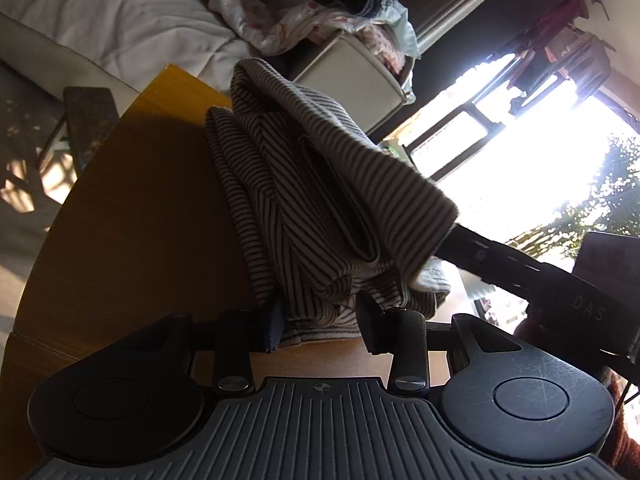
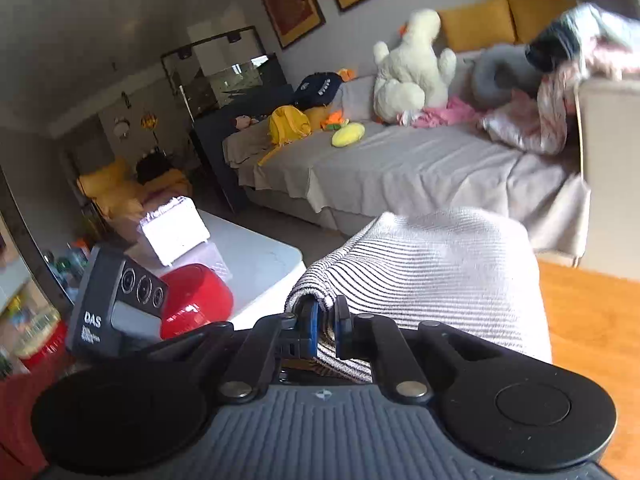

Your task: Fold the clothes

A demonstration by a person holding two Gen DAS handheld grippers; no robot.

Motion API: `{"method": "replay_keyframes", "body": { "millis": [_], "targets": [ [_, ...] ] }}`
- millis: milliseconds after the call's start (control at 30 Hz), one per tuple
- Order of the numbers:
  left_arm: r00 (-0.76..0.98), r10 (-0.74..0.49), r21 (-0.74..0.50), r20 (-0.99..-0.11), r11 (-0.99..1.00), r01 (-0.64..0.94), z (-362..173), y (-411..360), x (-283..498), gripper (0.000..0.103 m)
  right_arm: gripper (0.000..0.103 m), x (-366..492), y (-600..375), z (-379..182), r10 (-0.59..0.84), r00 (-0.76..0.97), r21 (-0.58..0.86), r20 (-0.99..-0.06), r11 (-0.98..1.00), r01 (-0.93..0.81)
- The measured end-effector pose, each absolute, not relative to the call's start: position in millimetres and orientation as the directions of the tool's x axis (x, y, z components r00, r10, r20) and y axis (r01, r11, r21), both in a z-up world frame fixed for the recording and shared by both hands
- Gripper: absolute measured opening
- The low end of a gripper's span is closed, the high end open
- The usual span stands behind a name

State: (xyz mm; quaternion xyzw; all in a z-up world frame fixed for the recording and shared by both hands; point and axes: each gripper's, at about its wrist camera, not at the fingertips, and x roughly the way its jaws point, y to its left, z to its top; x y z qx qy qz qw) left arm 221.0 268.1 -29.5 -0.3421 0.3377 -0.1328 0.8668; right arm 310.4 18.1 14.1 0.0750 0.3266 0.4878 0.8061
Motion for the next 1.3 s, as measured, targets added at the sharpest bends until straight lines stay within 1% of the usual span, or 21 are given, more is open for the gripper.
{"method": "replay_keyframes", "body": {
  "millis": [67,167,300,367,400,467,500,600,667,733,800,833,867,900,933,967,1000,1033,1133,1200,1300],
  "targets": [
    [0.736,-0.457,-0.672,-0.499,0.741,0.004,-28.8,265.7,220.6,0.041,0.009,322.5,21.1,-2.4,0.846,0.258,0.521,-0.466,0.498,-0.693],
    [0.736,-0.445,-0.648,-0.509,0.762,0.013,-27.3,263.2,219.4,0.038,0.009,334.2,22.9,-23.3,0.861,0.212,0.607,-0.463,0.482,-0.632],
    [0.733,-0.437,-0.632,-0.521,0.775,0.012,-24.7,263.9,216.5,0.04,0.008,334.1,30.3,-21.1,0.839,0.225,0.556,-0.496,0.505,-0.66],
    [0.738,-0.428,-0.626,-0.522,0.78,0.01,-20.3,266.4,210.5,0.045,0.008,329.0,30.4,-18.8,0.828,0.244,0.519,-0.505,0.517,-0.681],
    [0.742,-0.425,-0.627,-0.519,0.779,0.008,-17.9,268.7,206.3,0.054,0.008,325.4,29.7,-18.2,0.825,0.256,0.497,-0.504,0.52,-0.694],
    [0.75,-0.406,-0.622,-0.521,0.783,-0.008,-14.7,274.8,197.1,0.057,0.008,316.9,28.2,-17.8,0.817,0.285,0.449,-0.501,0.527,-0.721],
    [0.766,-0.387,-0.626,-0.513,0.779,-0.025,-11.5,280.5,194.5,0.063,0.008,312.5,28.1,-17.6,0.811,0.298,0.426,-0.504,0.534,-0.731],
    [0.805,-0.332,-0.637,-0.492,0.768,-0.072,-1.9,295.6,188.4,0.065,0.008,290.4,42.0,-14.2,0.764,0.371,0.26,-0.528,0.561,-0.786],
    [0.805,-0.332,-0.621,-0.491,0.782,-0.057,3.4,289.9,199.3,0.066,0.009,274.6,52.8,-11.7,0.729,0.425,0.132,-0.536,0.57,-0.811],
    [0.805,-0.332,-0.605,-0.491,0.795,-0.041,8.7,284.1,210.1,0.067,0.01,251.1,71.2,-12.4,0.674,0.503,-0.065,-0.54,0.563,-0.824],
    [0.803,-0.331,-0.585,-0.496,0.81,-0.027,12.8,277.9,221.3,0.066,0.014,231.1,84.7,-15.3,0.629,0.567,-0.232,-0.532,0.535,-0.812],
    [0.793,-0.325,-0.561,-0.516,0.827,-0.027,9.5,273.0,227.9,0.061,0.015,221.9,90.5,-16.9,0.609,0.595,-0.306,-0.524,0.517,-0.799],
    [0.783,-0.319,-0.543,-0.535,0.839,-0.029,4.8,269.7,232.9,0.058,0.018,216.9,91.3,-15.6,0.601,0.603,-0.34,-0.525,0.501,-0.796],
    [0.772,-0.313,-0.525,-0.553,0.851,-0.031,0.1,266.5,237.9,0.061,0.024,215.2,88.3,-12.2,0.601,0.595,-0.344,-0.534,0.488,-0.802],
    [0.764,-0.31,-0.514,-0.566,0.857,-0.033,-4.2,264.3,241.9,0.061,0.03,216.5,80.5,-6.9,0.613,0.569,-0.312,-0.549,0.481,-0.819],
    [0.761,-0.323,-0.529,-0.562,0.848,-0.031,-7.1,266.0,242.2,0.061,0.059,220.1,69.1,-0.4,0.632,0.528,-0.252,-0.567,0.477,-0.842],
    [0.76,-0.333,-0.541,-0.558,0.841,-0.028,-9.3,267.4,242.3,0.061,0.083,223.6,55.8,6.5,0.649,0.507,-0.204,-0.568,0.486,-0.85],
    [0.762,-0.333,-0.537,-0.556,0.843,-0.024,-9.4,267.8,241.5,0.062,0.088,227.6,41.4,12.7,0.657,0.506,-0.169,-0.559,0.507,-0.845],
    [0.762,-0.333,-0.533,-0.555,0.846,-0.019,-12.0,267.5,242.1,0.066,0.091,253.1,0.1,25.5,0.645,0.542,-0.024,-0.539,0.631,-0.776],
    [0.762,-0.335,-0.537,-0.554,0.843,-0.02,-13.9,266.9,242.4,0.067,0.096,278.7,-22.5,23.4,0.634,0.568,0.138,-0.525,0.721,-0.679],
    [0.764,-0.332,-0.532,-0.554,0.847,-0.018,-14.2,267.2,240.7,0.067,0.096,309.5,-43.4,-4.8,0.638,0.552,0.356,-0.536,0.764,-0.538]
  ]
}}
